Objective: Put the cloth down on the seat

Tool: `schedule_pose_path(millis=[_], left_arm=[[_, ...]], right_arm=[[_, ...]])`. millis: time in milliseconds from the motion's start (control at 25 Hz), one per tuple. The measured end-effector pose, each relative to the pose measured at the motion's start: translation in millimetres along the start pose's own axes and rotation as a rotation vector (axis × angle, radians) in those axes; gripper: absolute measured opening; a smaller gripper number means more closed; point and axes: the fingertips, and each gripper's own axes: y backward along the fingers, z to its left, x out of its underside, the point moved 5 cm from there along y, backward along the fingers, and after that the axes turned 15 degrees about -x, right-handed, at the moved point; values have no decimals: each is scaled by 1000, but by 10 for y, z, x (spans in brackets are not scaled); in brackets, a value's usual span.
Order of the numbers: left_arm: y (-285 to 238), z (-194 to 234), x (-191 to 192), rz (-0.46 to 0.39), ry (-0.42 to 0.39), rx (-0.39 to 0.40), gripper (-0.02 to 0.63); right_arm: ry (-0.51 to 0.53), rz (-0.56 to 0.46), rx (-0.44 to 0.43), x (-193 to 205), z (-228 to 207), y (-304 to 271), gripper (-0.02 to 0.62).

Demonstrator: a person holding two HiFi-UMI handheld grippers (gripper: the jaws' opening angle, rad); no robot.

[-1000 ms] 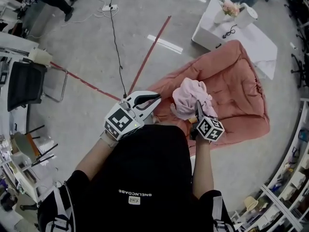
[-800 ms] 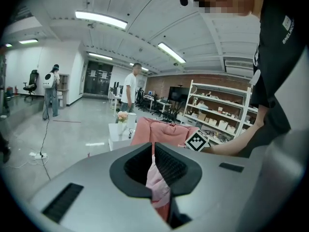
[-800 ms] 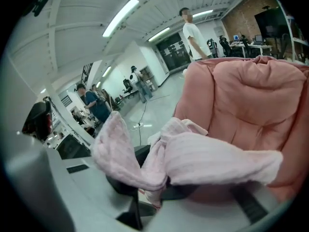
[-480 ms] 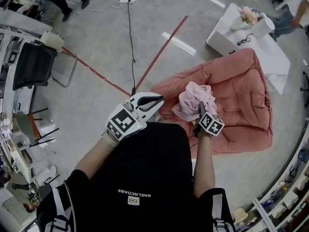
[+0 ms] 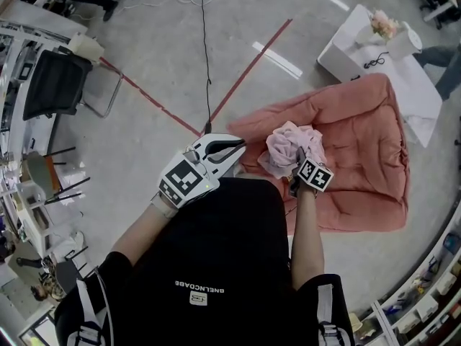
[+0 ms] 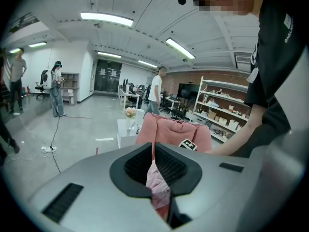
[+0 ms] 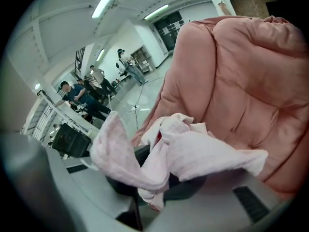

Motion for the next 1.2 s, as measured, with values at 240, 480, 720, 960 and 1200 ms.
schedule_pose_path(millis=[240, 480, 720, 960, 1200], left_arm=[[-11, -35, 54, 5, 11, -26, 15], [7, -64, 124, 6, 26, -39, 15], [40, -82, 152, -5, 32, -43, 15], [80, -79, 97, -23, 28, -41, 15], [19, -131, 8, -41, 16, 3, 15]], right_arm=[[-8, 46, 10, 61, -174, -127, 107], [-12, 119, 5, 168, -257, -210, 181], [-1, 159, 3, 229, -261, -184, 251], [-6, 146, -46, 138, -131, 8, 268], [-4, 85, -43, -49, -21, 275, 268]])
